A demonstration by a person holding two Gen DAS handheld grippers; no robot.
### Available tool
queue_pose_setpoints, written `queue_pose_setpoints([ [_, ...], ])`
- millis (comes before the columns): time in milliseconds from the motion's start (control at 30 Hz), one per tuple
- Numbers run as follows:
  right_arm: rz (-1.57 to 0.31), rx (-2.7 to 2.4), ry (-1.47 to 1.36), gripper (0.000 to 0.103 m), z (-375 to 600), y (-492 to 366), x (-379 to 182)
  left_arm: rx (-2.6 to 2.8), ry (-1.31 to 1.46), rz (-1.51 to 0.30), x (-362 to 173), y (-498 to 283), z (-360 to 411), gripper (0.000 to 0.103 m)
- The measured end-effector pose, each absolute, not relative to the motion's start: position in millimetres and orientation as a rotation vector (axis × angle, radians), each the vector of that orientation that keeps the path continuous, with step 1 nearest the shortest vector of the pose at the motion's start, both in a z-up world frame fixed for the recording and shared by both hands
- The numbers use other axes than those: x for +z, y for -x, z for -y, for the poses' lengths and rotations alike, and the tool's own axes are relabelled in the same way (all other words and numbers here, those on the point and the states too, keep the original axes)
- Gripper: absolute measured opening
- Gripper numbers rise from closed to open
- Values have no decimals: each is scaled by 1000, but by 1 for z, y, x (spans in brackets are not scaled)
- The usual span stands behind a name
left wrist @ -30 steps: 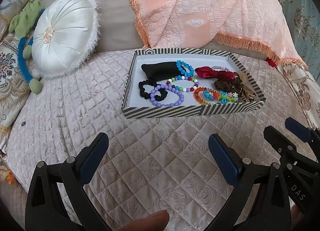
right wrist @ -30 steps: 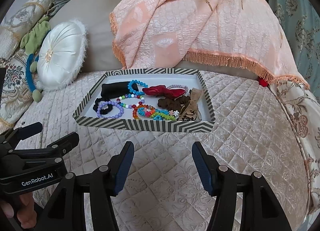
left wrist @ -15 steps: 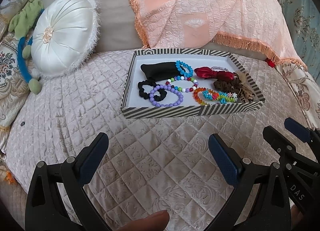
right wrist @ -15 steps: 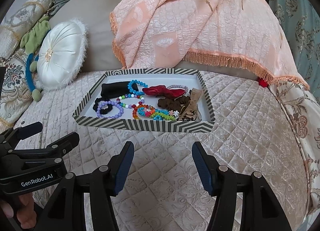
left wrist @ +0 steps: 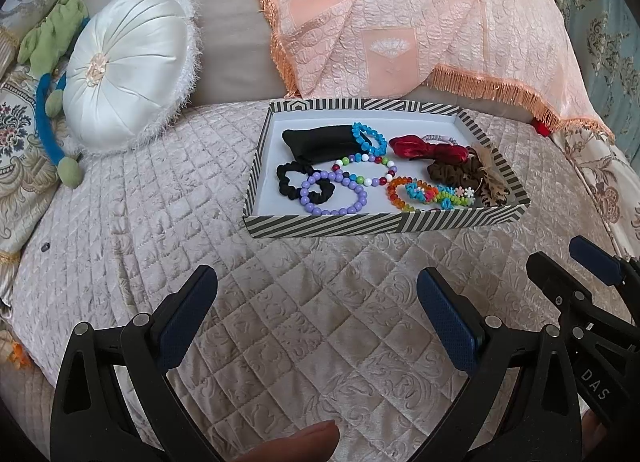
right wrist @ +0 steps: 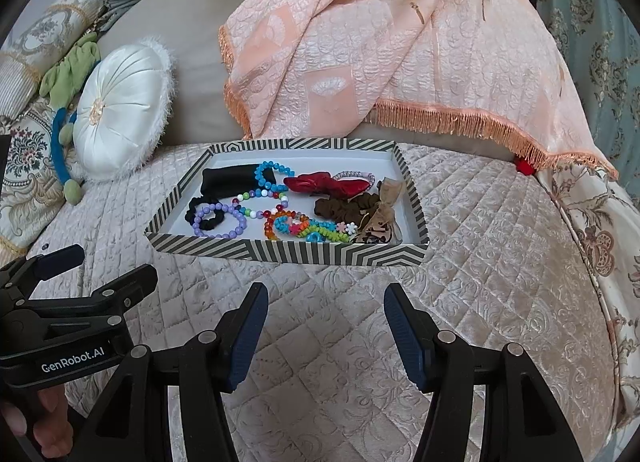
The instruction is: Organize jewelry
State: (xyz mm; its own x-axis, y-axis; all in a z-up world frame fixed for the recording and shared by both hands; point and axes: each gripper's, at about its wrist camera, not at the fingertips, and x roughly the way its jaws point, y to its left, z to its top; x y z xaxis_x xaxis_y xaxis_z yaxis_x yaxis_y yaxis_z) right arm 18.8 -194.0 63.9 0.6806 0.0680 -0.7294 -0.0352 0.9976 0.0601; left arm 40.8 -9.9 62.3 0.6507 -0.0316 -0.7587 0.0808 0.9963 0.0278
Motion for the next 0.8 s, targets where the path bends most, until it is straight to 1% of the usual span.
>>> queue_pose_setpoints([
  [800,-821,61,-39,58,195,-19,63,-63,-60,-860,63,-41,10,100],
])
